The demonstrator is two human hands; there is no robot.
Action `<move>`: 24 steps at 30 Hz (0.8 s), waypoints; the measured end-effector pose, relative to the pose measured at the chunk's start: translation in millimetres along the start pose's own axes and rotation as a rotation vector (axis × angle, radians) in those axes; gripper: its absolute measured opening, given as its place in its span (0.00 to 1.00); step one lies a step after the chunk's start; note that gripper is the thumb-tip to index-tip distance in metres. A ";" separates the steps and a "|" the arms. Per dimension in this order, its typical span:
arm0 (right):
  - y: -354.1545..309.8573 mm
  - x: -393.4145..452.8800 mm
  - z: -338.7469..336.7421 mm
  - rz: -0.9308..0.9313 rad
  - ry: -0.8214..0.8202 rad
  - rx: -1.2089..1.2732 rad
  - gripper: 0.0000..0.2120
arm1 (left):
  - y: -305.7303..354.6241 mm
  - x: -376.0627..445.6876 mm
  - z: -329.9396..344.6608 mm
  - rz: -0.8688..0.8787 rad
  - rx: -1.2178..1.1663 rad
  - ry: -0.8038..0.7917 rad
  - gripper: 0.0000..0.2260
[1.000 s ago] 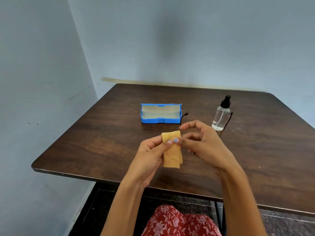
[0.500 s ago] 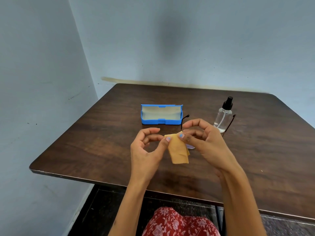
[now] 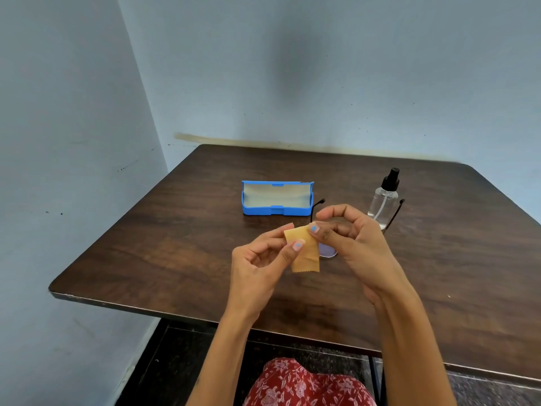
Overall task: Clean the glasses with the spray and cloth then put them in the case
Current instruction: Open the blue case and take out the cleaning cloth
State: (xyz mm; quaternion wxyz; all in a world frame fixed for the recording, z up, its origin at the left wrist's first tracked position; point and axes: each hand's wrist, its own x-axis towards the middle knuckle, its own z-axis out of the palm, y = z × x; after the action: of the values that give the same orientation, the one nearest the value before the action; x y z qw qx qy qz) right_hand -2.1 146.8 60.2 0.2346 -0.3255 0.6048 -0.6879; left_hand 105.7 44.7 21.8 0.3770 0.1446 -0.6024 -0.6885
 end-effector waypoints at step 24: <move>8.2 -3.3 8.0 -0.068 0.016 -0.126 0.32 | 4.0 -0.8 -1.6 -0.045 0.021 0.101 0.11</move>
State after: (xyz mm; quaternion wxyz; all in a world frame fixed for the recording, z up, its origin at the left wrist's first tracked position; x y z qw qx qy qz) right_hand 5.4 142.4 52.0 0.1853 -0.3543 0.6376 -0.6585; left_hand 108.6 44.2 24.9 0.3898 0.1966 -0.5864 -0.6823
